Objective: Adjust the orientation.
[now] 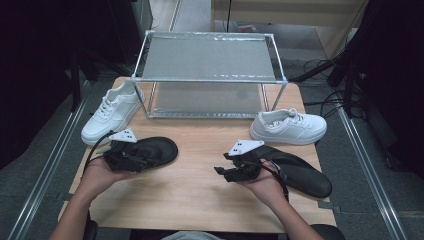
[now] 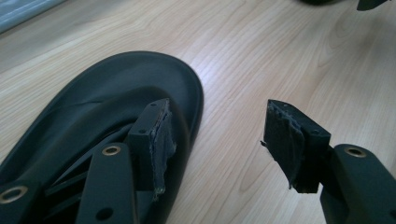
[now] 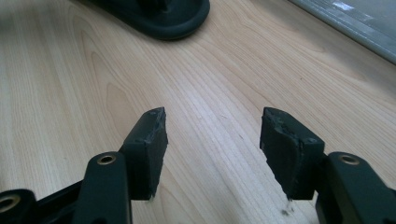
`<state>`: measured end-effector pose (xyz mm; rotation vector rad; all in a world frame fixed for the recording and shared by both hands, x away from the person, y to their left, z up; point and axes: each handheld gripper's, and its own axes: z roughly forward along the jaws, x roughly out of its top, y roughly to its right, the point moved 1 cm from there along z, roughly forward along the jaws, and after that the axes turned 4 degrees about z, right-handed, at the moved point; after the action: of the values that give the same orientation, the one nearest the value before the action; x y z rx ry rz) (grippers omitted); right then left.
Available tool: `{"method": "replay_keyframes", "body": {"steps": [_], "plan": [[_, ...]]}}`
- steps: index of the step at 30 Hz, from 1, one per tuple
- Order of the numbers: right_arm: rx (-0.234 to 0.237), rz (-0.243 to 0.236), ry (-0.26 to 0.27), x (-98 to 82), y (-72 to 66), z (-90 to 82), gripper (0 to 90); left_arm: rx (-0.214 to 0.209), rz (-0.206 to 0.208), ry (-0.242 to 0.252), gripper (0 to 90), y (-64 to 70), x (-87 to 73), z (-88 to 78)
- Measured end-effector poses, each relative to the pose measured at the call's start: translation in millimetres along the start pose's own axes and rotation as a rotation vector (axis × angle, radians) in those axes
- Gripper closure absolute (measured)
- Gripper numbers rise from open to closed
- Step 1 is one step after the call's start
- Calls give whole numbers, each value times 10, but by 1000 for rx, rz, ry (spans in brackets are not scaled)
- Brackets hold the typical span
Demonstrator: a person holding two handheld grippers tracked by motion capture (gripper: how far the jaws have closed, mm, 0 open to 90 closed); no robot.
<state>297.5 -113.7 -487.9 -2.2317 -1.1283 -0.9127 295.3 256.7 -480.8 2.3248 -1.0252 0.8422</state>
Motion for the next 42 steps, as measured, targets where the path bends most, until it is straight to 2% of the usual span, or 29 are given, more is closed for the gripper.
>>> {"method": "replay_keyframes", "body": {"steps": [6, 8, 10, 13, 17, 20, 24, 25, 30, 34, 38, 42], "plan": [[7, -10, -10, 16, -16, 40, 422, 17, -27, 4, 433, -76, -85, -87], [8, -10, -16, 20, -22, 48, 422, 24, -20, 3, 441, -86, -104, -104], [9, -11, -16, 21, -23, 51, 422, 37, -18, -4, 457, -106, -136, -130], [12, -14, -18, 28, -26, 64, 422, 44, -36, -18, 469, -178, -213, -160], [19, -20, -22, 37, -32, 83, 422, 30, -41, -11, 477, -229, -264, -135], [18, -20, -28, 40, -40, 91, 421, 19, -31, -34, 485, -278, -318, -99], [21, -29, -28, 48, -48, 105, 421, 13, -53, -46, 492, -340, -375, -65], [22, -27, -32, 49, -53, 112, 421, 1, -60, -49, 495, -357, -391, -53], [24, -31, -36, 50, -56, 123, 422, -5, -48, -41, 504, -355, -395, -37], [22, -40, -39, 49, -62, 133, 421, -5, -19, -79, 532, -313, -390, 28], [22, -41, -43, 49, -65, 135, 421, 1, -8, -103, 561, -307, -391, 82], [29, -36, -45, 48, -63, 139, 421, 0, 0, -96, 621, -312, -389, 88]]}}
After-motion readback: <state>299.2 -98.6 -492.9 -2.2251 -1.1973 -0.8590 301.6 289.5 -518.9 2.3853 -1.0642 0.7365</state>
